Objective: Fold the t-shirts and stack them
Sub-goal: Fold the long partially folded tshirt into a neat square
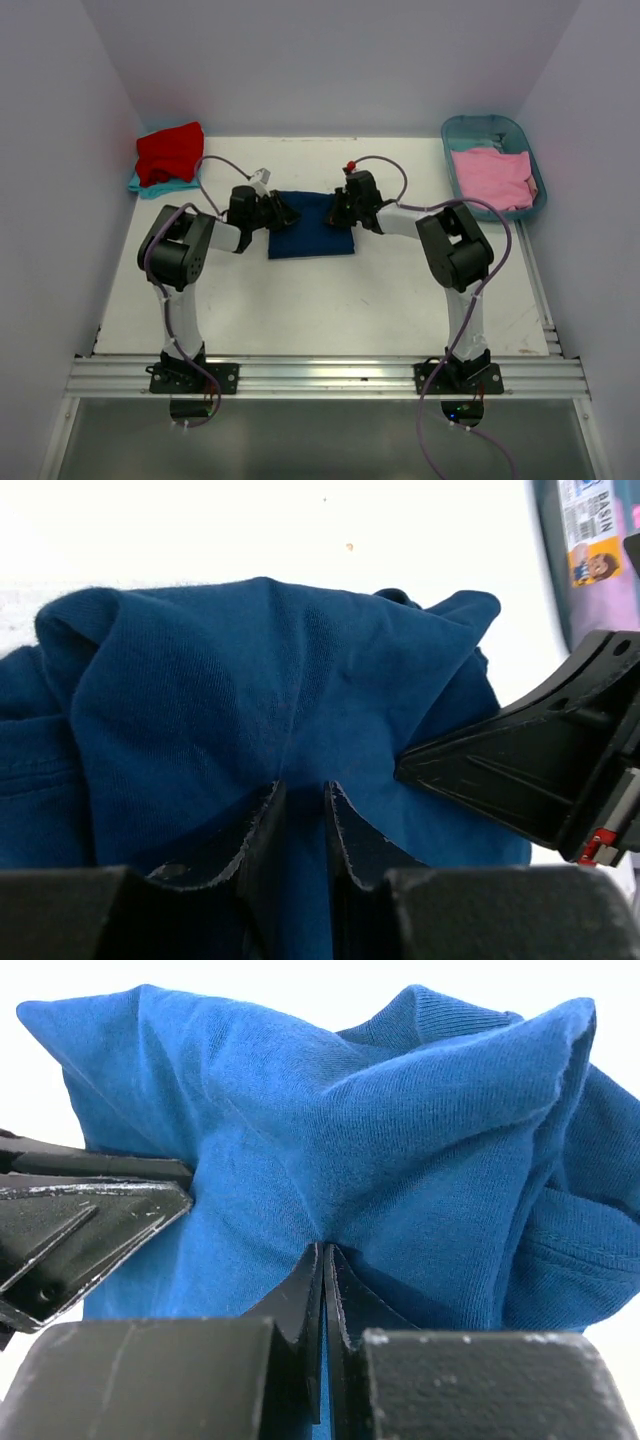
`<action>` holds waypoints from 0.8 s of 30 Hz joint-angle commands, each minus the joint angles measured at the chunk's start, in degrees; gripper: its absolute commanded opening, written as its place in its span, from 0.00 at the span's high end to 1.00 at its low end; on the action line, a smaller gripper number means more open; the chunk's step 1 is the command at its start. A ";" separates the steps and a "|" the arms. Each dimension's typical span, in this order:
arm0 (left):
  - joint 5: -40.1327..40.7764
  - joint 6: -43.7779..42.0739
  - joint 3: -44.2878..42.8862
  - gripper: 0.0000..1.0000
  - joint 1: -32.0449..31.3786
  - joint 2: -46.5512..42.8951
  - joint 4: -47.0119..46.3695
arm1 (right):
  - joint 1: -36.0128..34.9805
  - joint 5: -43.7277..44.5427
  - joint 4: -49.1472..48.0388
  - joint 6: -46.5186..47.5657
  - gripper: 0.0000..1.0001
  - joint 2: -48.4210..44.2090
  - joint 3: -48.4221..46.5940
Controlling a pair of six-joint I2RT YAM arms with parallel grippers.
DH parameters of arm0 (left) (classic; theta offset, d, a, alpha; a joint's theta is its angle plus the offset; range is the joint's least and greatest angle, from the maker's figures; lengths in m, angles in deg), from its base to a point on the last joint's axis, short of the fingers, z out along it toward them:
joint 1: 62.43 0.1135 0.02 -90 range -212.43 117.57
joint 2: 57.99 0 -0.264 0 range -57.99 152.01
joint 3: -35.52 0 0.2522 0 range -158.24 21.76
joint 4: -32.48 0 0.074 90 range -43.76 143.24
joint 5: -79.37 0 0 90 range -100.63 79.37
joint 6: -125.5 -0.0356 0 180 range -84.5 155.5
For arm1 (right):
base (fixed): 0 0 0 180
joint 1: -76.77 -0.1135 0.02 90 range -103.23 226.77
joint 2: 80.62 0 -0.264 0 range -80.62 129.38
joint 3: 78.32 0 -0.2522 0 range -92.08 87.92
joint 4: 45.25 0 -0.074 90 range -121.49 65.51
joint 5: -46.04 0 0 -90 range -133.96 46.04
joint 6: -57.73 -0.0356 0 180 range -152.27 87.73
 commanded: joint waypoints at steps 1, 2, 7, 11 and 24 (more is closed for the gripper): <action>-0.63 2.69 6.36 0.75 -0.11 1.71 -3.40 | -0.75 3.18 1.29 1.48 1.00 0.06 2.71; -0.45 3.57 7.78 0.76 -0.20 1.27 -4.89 | -1.02 4.14 1.21 1.57 1.00 -0.38 4.28; 3.49 4.81 16.73 0.85 -2.83 -4.96 -3.94 | -2.69 6.44 3.49 2.89 1.00 -3.72 8.51; 7.97 4.46 20.88 0.85 -7.75 -11.12 2.02 | -4.62 7.92 5.43 2.98 1.00 -7.66 12.80; 17.64 8.05 30.03 0.06 -11.97 -36.15 16.08 | -7.00 9.60 8.94 3.86 1.00 -9.00 13.70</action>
